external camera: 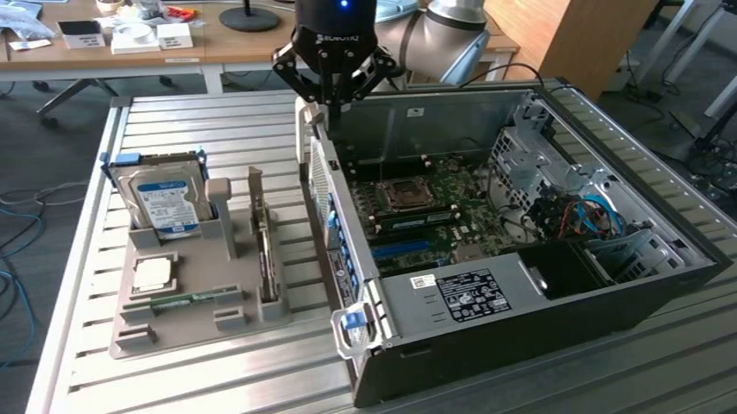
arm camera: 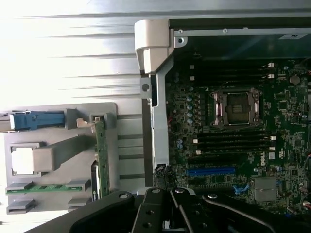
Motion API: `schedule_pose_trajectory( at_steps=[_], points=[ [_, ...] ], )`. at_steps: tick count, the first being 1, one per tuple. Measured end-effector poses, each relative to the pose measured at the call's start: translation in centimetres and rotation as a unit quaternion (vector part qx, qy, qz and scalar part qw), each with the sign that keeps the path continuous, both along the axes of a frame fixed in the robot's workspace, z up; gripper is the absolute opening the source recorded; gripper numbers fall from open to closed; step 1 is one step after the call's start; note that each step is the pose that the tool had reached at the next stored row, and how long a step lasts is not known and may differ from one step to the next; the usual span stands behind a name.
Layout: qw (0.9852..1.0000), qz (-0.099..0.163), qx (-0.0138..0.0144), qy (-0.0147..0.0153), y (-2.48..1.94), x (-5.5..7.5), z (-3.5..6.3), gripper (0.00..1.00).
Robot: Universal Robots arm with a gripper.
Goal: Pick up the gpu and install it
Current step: 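Reach for the gpu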
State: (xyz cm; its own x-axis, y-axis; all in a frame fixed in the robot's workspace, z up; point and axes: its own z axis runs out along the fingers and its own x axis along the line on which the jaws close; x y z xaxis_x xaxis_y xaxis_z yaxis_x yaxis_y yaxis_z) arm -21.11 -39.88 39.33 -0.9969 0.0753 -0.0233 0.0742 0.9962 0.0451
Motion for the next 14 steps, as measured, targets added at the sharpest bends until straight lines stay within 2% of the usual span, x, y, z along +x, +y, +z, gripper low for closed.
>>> schedule_pose_trajectory(
  at_steps=[14],
  points=[
    [1.0, 0.0, 0.0, 0.0, 0.0, -2.7, 0.0, 0.11]
  ],
)
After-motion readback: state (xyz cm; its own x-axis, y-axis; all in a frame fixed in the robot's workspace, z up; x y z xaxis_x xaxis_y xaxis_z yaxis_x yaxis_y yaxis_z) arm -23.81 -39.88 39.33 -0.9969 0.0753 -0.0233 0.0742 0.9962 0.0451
